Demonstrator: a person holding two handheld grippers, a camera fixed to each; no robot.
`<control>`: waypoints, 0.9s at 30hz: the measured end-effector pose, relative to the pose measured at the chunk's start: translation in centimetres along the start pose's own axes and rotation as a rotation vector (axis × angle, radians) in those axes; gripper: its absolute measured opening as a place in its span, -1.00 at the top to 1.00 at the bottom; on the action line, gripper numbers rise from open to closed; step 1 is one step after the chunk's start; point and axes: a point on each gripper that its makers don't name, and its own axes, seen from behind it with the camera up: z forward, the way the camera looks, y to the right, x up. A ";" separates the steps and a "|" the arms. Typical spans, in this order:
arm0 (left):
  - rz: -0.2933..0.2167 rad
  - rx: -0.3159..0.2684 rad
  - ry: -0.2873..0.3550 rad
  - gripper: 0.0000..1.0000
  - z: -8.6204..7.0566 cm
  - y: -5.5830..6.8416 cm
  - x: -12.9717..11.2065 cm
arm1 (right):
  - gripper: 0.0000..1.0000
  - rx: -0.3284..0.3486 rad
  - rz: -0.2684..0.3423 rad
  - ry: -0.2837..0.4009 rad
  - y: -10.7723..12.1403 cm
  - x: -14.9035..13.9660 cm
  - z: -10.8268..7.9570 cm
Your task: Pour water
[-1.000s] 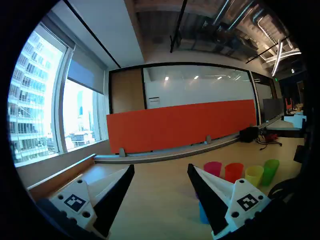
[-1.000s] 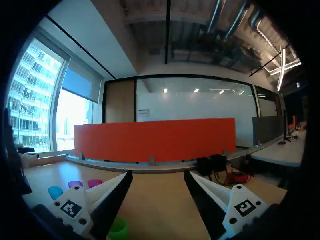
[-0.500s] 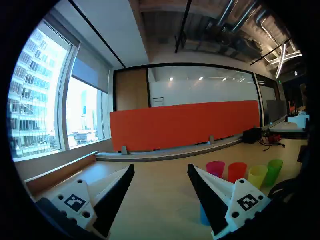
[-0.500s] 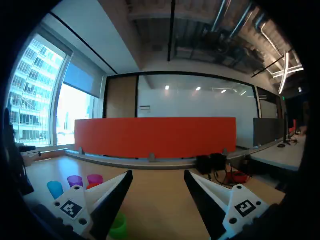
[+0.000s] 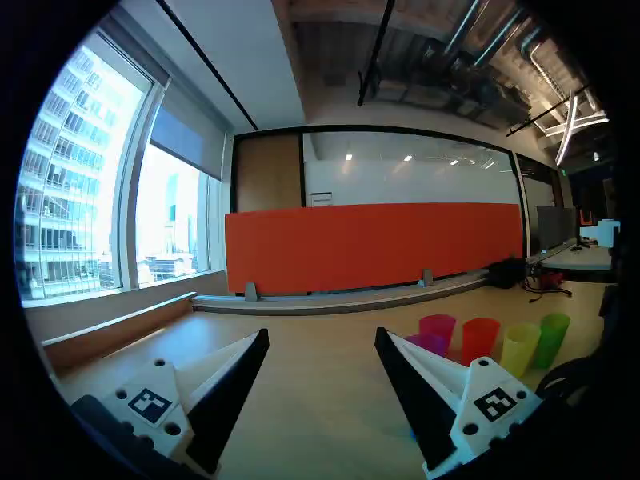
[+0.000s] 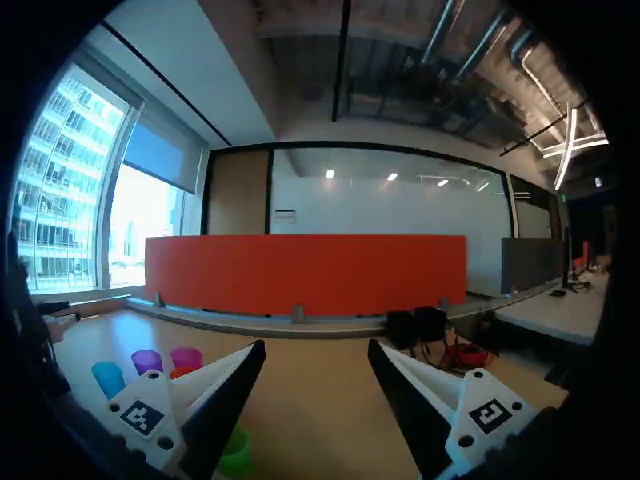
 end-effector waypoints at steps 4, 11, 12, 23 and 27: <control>-0.011 0.001 -0.005 -0.97 0.0 -0.4 -0.7 | -0.99 0.006 -0.005 -0.004 -0.6 0.0 0.0; -0.023 0.005 -0.005 -0.98 0.0 -1.2 -1.1 | -0.99 0.014 -0.004 -0.006 -1.5 0.2 0.1; -0.024 0.005 -0.006 -0.97 0.0 -1.3 -1.2 | -0.99 0.015 -0.004 -0.006 -1.6 0.3 0.1; -0.031 0.000 -0.030 -0.98 0.1 -1.4 -2.5 | -0.99 0.024 -0.011 -0.006 -2.2 0.2 0.2; -0.039 -0.003 -0.038 -0.97 0.2 -1.4 -2.8 | -0.99 0.024 -0.010 -0.007 -2.2 0.3 0.3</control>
